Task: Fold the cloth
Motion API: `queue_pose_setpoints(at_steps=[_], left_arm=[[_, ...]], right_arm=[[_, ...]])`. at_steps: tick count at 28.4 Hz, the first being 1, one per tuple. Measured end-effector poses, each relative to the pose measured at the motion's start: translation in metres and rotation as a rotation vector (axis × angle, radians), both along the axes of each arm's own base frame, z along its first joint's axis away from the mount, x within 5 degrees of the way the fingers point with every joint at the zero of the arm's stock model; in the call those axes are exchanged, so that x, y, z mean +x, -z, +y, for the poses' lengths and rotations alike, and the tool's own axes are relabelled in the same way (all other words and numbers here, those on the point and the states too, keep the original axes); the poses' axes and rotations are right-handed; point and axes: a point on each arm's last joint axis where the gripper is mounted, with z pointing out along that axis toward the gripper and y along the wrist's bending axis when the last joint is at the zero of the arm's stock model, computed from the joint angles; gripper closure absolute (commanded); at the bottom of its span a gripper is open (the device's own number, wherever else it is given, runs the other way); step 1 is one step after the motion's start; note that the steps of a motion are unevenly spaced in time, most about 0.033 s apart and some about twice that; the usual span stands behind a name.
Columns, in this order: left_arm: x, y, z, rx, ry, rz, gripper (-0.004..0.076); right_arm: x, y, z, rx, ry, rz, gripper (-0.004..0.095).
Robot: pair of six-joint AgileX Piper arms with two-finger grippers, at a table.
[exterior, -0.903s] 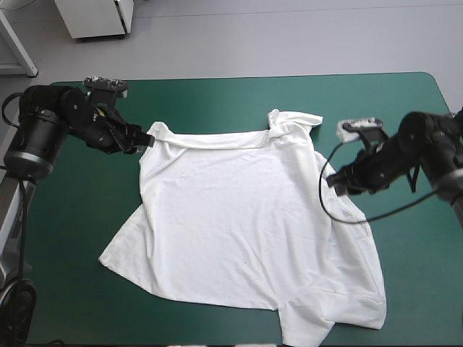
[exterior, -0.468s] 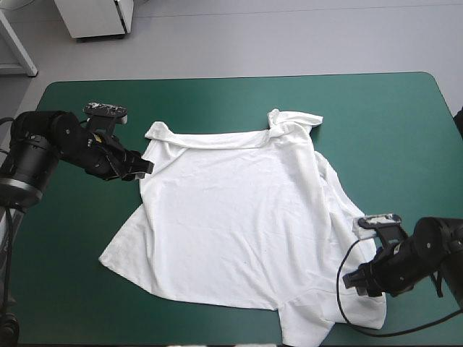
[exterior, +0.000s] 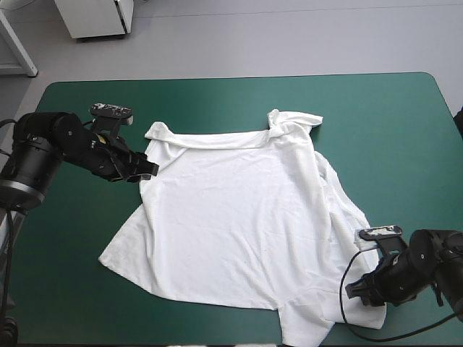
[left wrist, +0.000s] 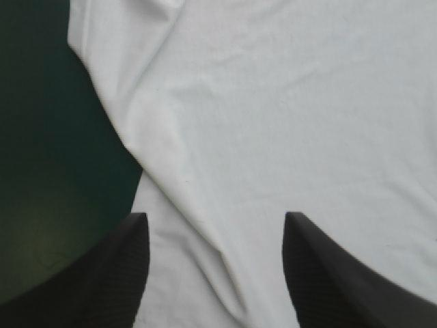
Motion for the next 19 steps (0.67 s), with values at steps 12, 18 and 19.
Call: queue_pose_setpoints(at_steps=[12, 18, 19], left_arm=[[-0.004, -0.001, -0.012, 0.002, 0.048, -0.004, 0.0304], [-0.006, -0.003, -0.012, 0.001, 0.049, -0.013, 0.0304], [-0.007, -0.004, -0.011, 0.001, 0.049, -0.015, 0.0304]], right_arm=[[0.007, 0.014, -0.002, -0.036, -0.016, 0.024, 0.0913], [0.012, 0.015, -0.015, -0.174, 0.008, -0.018, 0.0927], [0.013, 0.015, -0.018, -0.208, 0.012, -0.022, 0.0927]])
